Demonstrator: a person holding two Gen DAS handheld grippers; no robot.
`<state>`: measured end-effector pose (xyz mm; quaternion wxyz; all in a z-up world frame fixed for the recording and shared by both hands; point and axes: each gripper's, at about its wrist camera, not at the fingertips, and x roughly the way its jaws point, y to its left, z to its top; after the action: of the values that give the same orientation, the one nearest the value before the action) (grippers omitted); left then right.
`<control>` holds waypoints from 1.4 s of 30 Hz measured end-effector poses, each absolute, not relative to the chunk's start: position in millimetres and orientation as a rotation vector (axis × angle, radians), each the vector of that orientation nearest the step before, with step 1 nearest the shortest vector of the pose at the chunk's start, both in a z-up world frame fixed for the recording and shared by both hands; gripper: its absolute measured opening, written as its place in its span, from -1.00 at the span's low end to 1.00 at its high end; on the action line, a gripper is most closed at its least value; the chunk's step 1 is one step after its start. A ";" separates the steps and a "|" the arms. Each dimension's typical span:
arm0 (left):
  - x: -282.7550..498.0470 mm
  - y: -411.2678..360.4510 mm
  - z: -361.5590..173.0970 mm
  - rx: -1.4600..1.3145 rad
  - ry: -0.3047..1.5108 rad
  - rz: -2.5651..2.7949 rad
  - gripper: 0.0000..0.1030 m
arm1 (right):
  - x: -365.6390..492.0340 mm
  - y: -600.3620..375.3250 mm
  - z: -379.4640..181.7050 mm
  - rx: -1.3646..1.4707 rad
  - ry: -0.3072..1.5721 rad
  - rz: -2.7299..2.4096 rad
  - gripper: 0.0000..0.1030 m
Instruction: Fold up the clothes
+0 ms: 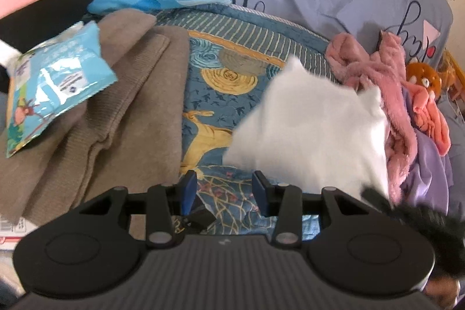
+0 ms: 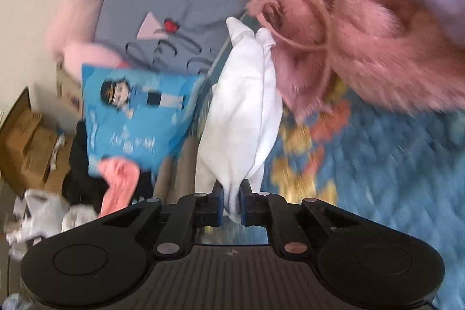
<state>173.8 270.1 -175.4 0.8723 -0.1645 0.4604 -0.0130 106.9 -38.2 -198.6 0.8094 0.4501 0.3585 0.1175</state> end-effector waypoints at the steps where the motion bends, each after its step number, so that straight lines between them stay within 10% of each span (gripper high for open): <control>1: 168.0 272.3 -173.9 -0.349 0.954 -0.023 -0.11 | 91.9 -42.0 -197.9 0.955 0.791 0.256 -0.79; 13: 82.9 235.9 -186.2 -0.338 1.005 -0.109 0.10 | -38.5 -56.0 -220.9 0.689 1.038 0.217 -0.69; 27: 73.2 167.3 -209.3 -0.140 1.079 -0.218 0.18 | 48.3 -71.9 -180.6 0.253 0.705 0.090 -0.28; 28: 73.8 167.0 -210.3 -0.137 1.082 -0.215 0.24 | 59.8 -74.1 -185.5 0.291 0.720 0.087 -0.34; 29: 74.8 167.5 -211.3 -0.135 1.085 -0.211 0.25 | 70.7 -76.5 -190.6 0.334 0.739 0.086 -0.81; 36: 79.5 172.2 -219.1 -0.134 1.115 -0.181 0.26 | 105.9 -64.9 -205.5 0.324 0.793 0.026 -0.88; 42: 82.2 163.7 -227.9 -0.060 1.141 -0.152 0.35 | 108.6 -72.9 -211.1 0.341 0.818 -0.053 -0.26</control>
<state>82.2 163.7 -227.9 0.8385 -0.0283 0.5393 -0.0719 108.6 -72.9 -211.1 0.9031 0.1648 0.3957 -0.0255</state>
